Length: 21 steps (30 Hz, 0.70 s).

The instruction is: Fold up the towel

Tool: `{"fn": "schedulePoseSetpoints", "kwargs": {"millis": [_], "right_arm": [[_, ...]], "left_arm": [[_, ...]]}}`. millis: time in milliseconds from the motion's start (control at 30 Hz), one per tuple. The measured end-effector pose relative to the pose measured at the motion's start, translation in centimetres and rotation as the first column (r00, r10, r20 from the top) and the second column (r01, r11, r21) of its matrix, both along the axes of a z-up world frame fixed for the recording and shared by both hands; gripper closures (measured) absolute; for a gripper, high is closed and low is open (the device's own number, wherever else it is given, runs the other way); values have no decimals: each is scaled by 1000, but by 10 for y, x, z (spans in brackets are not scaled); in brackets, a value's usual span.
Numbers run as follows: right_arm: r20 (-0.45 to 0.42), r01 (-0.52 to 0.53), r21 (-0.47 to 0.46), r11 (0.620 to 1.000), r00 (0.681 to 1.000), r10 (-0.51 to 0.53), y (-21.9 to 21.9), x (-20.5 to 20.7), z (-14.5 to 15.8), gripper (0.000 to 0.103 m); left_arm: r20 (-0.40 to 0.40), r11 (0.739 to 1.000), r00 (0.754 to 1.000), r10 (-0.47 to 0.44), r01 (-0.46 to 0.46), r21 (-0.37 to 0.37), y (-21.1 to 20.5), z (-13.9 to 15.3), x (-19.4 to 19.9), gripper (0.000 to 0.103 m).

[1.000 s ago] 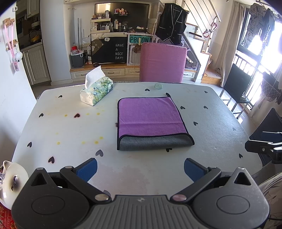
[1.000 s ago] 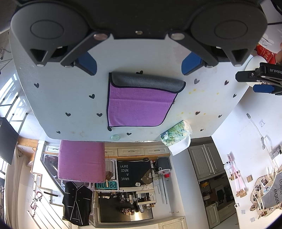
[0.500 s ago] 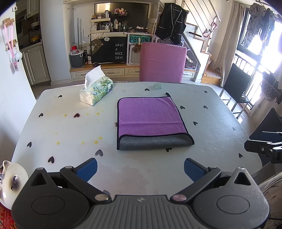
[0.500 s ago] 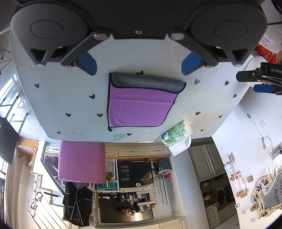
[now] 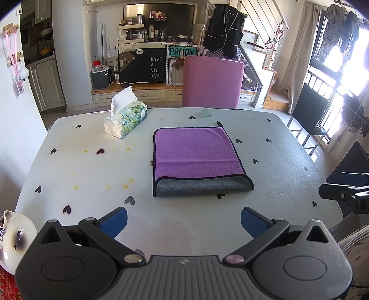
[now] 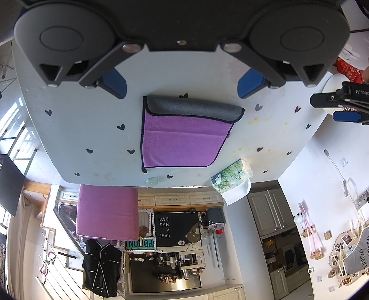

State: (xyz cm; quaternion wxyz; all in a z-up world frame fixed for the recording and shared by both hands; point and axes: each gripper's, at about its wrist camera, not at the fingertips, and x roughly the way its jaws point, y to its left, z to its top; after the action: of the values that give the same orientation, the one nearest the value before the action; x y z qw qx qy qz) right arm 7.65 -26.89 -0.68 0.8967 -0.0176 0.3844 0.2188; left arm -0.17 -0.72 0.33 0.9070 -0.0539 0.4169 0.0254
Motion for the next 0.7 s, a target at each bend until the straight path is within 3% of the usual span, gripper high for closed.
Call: {"fn": "schedulePoseSetpoints", "kwargs": {"millis": [700], "right_arm": [[-3,0,-2,1000,1000,0,1,1,-2,1]], "left_arm": [[3,1000,1000,-1,1,-2,0,-1,0,0]]}}
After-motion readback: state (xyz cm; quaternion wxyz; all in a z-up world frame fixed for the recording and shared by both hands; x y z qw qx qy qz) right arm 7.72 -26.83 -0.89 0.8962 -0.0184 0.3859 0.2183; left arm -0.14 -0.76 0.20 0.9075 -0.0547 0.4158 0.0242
